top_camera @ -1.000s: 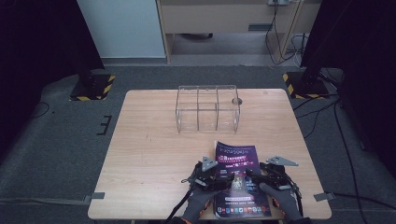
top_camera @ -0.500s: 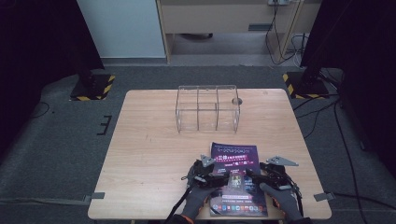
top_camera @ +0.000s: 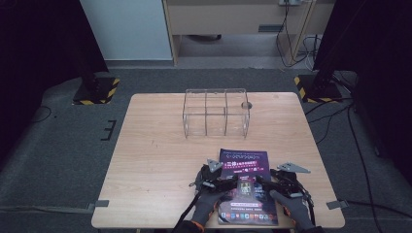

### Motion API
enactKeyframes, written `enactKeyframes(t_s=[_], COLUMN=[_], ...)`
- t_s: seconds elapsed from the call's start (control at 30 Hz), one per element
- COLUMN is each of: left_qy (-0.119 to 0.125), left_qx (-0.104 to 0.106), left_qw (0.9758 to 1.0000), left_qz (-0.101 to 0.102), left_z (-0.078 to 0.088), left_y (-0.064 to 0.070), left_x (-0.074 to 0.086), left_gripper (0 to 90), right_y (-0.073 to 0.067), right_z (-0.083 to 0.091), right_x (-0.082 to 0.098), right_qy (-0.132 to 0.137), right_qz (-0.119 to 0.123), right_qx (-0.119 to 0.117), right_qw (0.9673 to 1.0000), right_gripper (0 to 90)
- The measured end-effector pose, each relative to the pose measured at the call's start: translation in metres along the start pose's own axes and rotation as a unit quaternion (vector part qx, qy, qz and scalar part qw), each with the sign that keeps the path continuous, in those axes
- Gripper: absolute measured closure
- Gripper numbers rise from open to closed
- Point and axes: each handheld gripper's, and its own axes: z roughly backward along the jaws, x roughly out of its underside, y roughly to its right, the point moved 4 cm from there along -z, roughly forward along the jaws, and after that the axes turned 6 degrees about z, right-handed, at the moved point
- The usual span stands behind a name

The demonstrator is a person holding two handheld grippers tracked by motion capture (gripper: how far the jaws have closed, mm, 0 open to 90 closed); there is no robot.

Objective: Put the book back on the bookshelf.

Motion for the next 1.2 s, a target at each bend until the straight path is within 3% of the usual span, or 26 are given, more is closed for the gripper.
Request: enactKeyframes(t_s=[0.2,0.33,0.37,0.43,0.5,0.8,1.07,1.13,1.2], left_qy=[0.004,0.024,0.025,0.026,0.021,-0.027,-0.028,-0.023,-0.017], left_qx=[0.02,0.061,0.062,0.054,0.047,0.016,0.013,0.015,0.03], left_qw=[0.9997,0.9979,0.9977,0.9977,0.9979,0.9989,0.9991,0.9991,0.9987], left_qz=[0.009,0.005,-0.004,-0.03,-0.039,-0.034,-0.027,-0.033,-0.038], left_z=[0.009,0.018,0.019,0.018,0.016,0.003,0.004,0.006,0.011], left_y=[0.001,0.009,0.013,0.021,0.023,0.002,0.002,0.004,0.009], left_x=[0.001,-0.005,-0.006,-0.007,-0.007,0.002,-0.001,-0.002,-0.006], left_gripper=[21.3,21.7,21.8,21.0,19.3,14.9,16.9,18.1,18.4], right_y=[0.003,0.003,0.003,0.003,0.004,0.004,0.005,0.005,0.004], right_z=[0.001,0.001,0.001,0.001,0.001,0.001,0.001,0.001,0.001], right_x=[0.0,0.0,0.0,0.0,0.0,0.0,0.0,0.0,0.0], right_qy=[0.004,0.004,0.004,0.005,0.005,0.006,0.006,0.005,0.006], right_qz=[-0.014,-0.011,-0.011,-0.011,-0.011,-0.012,-0.009,-0.01,-0.009], right_qx=[-0.006,-0.006,-0.008,-0.01,-0.01,-0.012,-0.012,-0.013,-0.012], right_qw=[0.9999,0.9999,0.9999,0.9999,0.9999,0.9998,0.9999,0.9999,0.9999], right_gripper=[27.8,27.7,27.7,28.0,28.0,28.4,28.4,28.4,28.4])
